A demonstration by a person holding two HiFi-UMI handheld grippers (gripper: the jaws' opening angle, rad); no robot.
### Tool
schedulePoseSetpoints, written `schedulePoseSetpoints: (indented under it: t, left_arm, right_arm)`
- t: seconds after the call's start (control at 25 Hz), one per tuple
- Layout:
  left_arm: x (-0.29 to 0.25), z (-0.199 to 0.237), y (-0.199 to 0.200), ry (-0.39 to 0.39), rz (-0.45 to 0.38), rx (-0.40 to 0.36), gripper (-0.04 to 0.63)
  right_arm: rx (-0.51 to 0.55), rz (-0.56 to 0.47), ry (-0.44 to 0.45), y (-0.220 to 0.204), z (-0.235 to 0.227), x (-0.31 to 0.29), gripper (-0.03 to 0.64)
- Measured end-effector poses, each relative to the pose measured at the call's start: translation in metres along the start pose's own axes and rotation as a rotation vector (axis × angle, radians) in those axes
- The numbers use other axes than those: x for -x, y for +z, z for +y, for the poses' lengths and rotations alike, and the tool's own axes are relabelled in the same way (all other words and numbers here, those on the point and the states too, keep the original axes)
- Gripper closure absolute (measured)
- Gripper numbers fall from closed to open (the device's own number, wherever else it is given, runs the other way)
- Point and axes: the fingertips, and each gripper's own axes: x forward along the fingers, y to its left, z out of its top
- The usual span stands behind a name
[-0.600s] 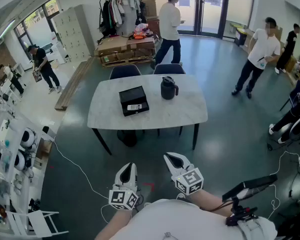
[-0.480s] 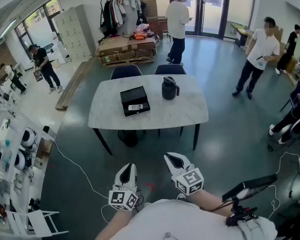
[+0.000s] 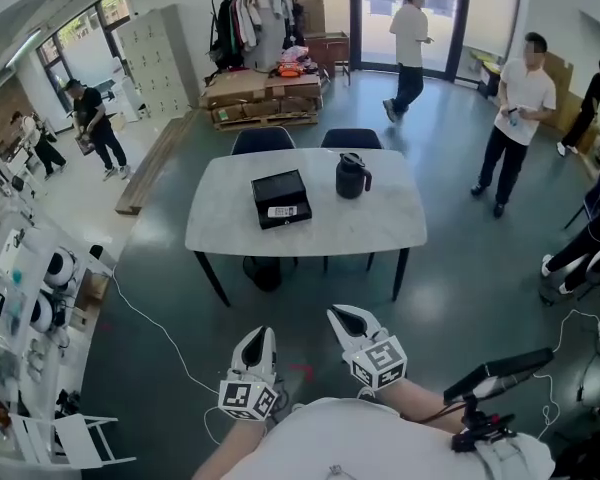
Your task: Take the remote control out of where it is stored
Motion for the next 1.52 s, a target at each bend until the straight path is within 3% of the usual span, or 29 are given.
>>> schedulePoseSetpoints:
  t: [0.48, 0.76, 1.16, 1.52]
  left_arm:
    - [0.044, 0.064, -0.003, 0.027, 0.032, 0.033, 0.595]
    - [0.056, 0.076, -0.014, 0.0, 0.05, 0.058, 0.595]
    - [0.018, 0.1, -0.005, 0.02, 0.039, 0.021, 0.595]
    - [-0.086, 0.159, 0.02, 0.031, 0.041, -0.011, 0.595]
  right_arm:
    - [-0.03, 0.018, -0.013, -0.01, 0.055, -0.04, 0.591]
    - [0.056, 0.034, -0.019, -0.015, 0.084, -0.043, 0.591]
    - [0.039, 0.024, 0.005, -0.016, 0.052, -0.099, 0.591]
    - [0.031, -0.027, 0.032, 0.022, -0.012, -0.213, 0.591]
